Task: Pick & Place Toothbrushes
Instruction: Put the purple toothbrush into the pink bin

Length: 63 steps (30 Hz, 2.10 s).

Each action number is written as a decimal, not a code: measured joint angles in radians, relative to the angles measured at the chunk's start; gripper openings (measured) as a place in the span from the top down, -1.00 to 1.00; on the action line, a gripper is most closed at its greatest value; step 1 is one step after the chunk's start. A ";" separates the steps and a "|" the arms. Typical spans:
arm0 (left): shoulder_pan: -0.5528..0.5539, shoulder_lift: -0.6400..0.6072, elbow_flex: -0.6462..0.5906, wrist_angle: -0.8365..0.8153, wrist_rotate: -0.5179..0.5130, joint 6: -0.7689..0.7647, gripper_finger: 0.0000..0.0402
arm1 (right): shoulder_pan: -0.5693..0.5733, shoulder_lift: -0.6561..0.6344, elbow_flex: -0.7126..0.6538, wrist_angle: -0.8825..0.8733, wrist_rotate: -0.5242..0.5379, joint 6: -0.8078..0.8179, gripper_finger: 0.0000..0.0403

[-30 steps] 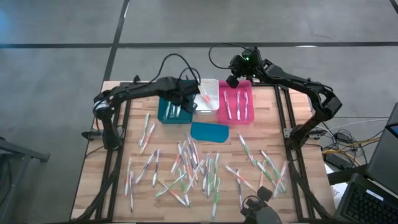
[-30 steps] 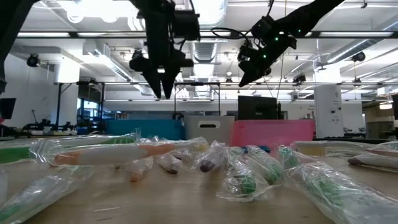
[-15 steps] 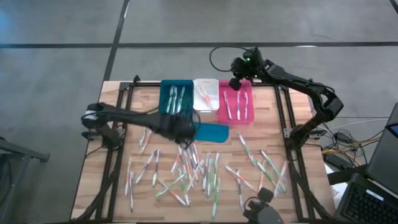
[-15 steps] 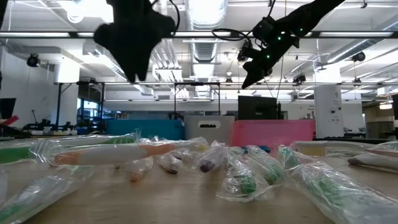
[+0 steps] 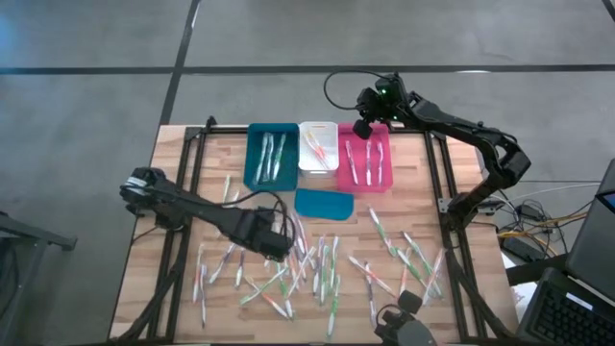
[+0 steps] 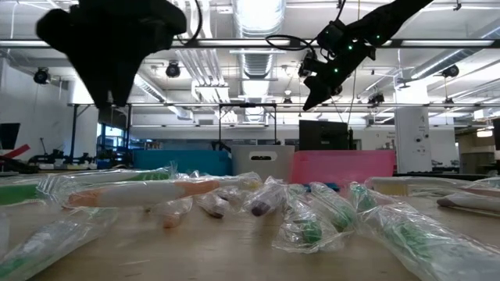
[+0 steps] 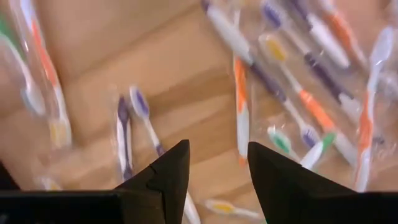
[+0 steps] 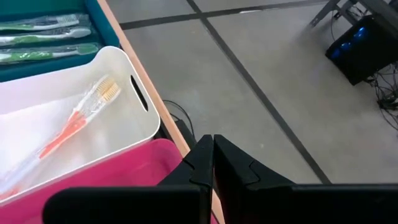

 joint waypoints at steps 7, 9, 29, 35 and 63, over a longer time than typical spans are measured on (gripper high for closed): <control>-0.037 0.000 -0.066 -0.010 0.106 -0.118 0.18 | 0.000 0.000 -0.001 0.000 0.000 0.001 0.96; -0.044 0.000 -0.091 -0.018 0.149 -0.135 0.21 | 0.000 0.000 -0.002 -0.001 0.000 0.001 0.96; -0.061 -0.006 -0.300 0.095 0.277 -0.058 0.39 | 0.000 0.000 -0.005 -0.002 0.000 0.021 0.96; -0.059 -0.006 -0.299 0.265 0.255 -0.113 0.40 | 0.000 0.000 -0.005 -0.001 0.000 0.027 0.96; -0.053 -0.013 -0.506 0.475 0.285 -0.267 0.40 | 0.000 0.000 -0.005 -0.006 -0.001 0.027 0.96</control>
